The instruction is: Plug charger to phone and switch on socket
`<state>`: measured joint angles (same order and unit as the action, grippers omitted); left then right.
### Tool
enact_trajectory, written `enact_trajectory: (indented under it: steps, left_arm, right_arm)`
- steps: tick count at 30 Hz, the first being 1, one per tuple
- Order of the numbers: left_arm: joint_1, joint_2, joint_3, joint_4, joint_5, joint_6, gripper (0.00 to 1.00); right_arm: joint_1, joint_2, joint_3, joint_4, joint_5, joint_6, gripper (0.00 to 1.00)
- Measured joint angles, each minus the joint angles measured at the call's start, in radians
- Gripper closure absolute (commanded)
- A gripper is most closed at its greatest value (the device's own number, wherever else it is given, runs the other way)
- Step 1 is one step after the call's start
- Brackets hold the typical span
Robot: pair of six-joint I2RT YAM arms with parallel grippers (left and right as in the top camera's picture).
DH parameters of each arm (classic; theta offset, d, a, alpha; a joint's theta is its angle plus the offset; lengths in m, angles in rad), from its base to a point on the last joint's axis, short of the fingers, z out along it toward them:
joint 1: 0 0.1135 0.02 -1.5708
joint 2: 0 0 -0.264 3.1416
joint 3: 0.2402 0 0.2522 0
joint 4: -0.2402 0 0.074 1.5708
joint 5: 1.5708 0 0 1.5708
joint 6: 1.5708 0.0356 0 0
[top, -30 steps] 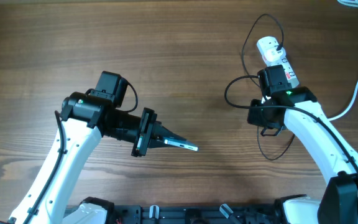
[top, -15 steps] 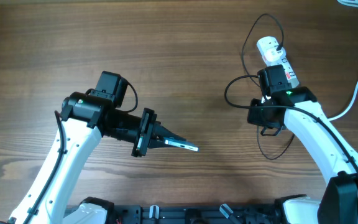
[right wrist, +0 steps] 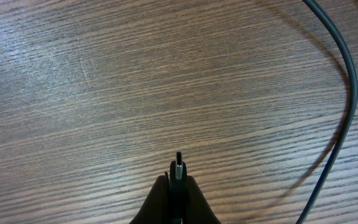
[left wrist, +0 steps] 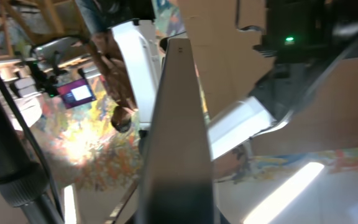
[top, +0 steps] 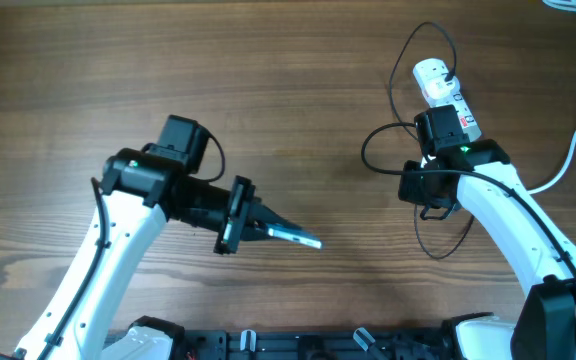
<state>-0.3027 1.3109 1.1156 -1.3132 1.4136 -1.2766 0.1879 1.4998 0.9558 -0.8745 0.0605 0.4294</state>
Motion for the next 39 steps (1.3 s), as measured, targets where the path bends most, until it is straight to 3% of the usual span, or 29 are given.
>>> enact_trajectory:
  steps: [8, 23, 30, 34, 37, 39]
  left_arm:
    - [-0.141, 0.0, 0.0, 0.0, -0.003, 0.0, 0.96]
    - [-0.148, 0.0, 0.0, 0.03, -0.038, -0.014, 0.96]
    - [-0.149, 0.0, 0.0, 0.239, -0.249, -0.099, 0.96]
    - [-0.149, 0.0, 0.0, 0.303, -0.478, -0.106, 0.96]
    - [-0.149, 0.0, 0.0, 0.324, -0.598, -0.067, 0.96]
    - [-0.144, 0.0, 0.0, 0.388, -0.64, 0.019, 0.96]
  right_arm:
    - [0.0, 0.0, 0.0, 0.0, 0.0, 0.0, 0.96]
    - [0.0, 0.0, 0.0, 0.0, 0.0, 0.0, 0.96]
    - [0.0, 0.0, 0.0, 0.001, -0.002, 0.0, 0.96]
    - [0.0, 0.0, 0.0, 0.003, -0.005, 0.008, 0.96]
    - [0.0, 0.0, 0.0, 0.004, -0.012, 0.019, 0.96]
    - [-0.001, 0.0, 0.0, 0.02, -0.053, -0.006, 0.96]
